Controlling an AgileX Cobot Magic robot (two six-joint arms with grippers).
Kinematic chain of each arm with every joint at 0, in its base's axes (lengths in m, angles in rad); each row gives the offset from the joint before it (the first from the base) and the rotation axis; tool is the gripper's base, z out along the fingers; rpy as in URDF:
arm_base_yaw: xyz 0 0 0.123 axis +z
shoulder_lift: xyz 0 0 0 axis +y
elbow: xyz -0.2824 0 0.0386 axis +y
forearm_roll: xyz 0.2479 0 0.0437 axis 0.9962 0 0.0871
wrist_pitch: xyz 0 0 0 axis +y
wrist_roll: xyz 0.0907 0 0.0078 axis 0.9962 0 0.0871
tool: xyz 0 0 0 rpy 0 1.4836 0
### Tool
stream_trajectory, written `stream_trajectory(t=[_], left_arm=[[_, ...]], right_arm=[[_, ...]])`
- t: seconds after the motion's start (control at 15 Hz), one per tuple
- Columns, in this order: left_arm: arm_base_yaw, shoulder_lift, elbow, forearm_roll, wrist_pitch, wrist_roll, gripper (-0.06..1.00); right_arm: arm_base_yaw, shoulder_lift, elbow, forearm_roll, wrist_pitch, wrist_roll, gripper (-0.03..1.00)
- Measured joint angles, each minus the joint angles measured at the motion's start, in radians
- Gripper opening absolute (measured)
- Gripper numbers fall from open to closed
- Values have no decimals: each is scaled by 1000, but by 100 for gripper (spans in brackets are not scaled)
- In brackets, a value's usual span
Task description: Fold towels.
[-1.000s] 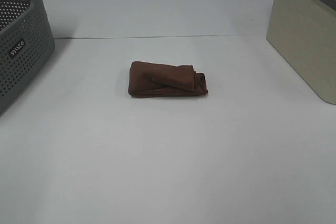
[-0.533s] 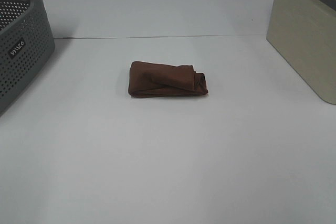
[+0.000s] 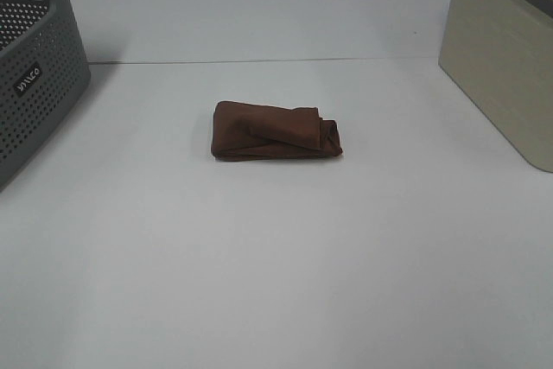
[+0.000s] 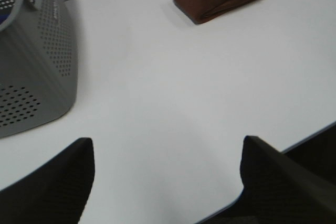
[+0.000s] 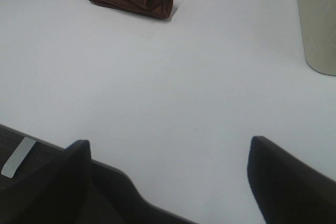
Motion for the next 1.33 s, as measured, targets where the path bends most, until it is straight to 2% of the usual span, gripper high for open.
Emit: stream_trajectory(t=[0.07,0.13,0.33,0.53,0.87,1.33], left_arm=[[51,0,0,0,0,0,73],[164,-10,0,0,0,0,73],[248,-36,0,0,-1,0,73],[252,-36,0,0,-1,0,73],[252,-36,0,0,-1,0,73],[252,-36,0,0,-1,0,73]], right_arm=[[0,0,0,0,0,0,77],[-28,0,0,1,0,0,77],[-146,0,0,2,0,0,77],[-251,-2,0,2,0,0,77],[-254,-81,3,4,-1,0,77],[-254,-82,3,4,-1,0,77]])
